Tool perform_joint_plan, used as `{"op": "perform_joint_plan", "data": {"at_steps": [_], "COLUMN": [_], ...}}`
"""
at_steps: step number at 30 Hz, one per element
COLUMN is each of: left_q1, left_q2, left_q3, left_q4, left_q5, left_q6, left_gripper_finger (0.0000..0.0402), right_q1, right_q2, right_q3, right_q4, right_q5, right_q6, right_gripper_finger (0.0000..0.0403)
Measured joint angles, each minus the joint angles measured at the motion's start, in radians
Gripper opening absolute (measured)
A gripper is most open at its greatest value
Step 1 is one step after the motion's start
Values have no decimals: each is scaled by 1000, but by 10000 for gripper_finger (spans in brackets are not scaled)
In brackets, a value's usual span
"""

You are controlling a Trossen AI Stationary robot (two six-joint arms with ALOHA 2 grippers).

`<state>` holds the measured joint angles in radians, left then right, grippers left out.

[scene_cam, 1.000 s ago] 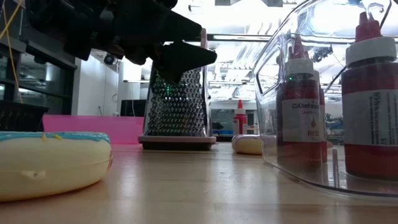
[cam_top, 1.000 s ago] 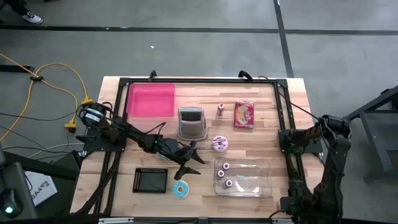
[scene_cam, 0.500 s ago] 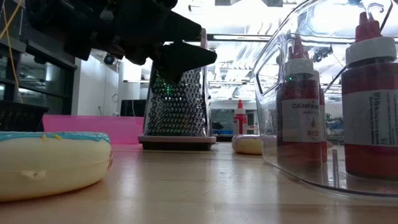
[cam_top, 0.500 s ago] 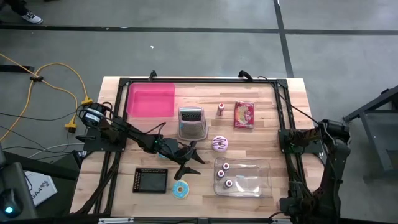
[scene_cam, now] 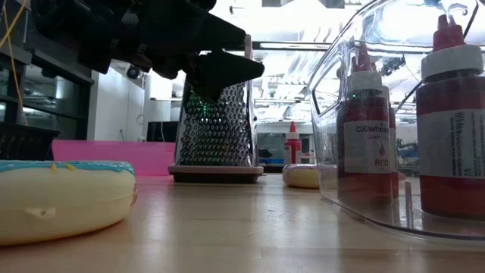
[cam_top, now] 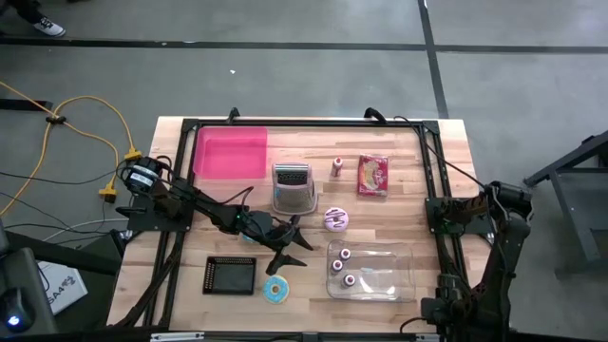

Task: Pick & Place Food Item
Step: Put the bottom orange food coloring bottle into the transparent bin

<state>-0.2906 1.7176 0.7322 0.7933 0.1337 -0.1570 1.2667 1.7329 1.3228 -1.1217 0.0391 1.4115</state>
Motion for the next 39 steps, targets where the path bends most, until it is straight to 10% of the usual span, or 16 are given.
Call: {"op": "perform_joint_plan", "data": {"at_steps": [39], "left_q1": [0], "left_q2": [0], "left_q3": [0], "left_q4": [0], "left_q5": [0], "left_q6": [0], "left_gripper_finger": [233], "right_q1": [0], "right_q2": [-2], "right_q3": [0], "right_q4": [6], "right_q5": [-39], "right_q6": [-1], "right_gripper_finger": [111]}}
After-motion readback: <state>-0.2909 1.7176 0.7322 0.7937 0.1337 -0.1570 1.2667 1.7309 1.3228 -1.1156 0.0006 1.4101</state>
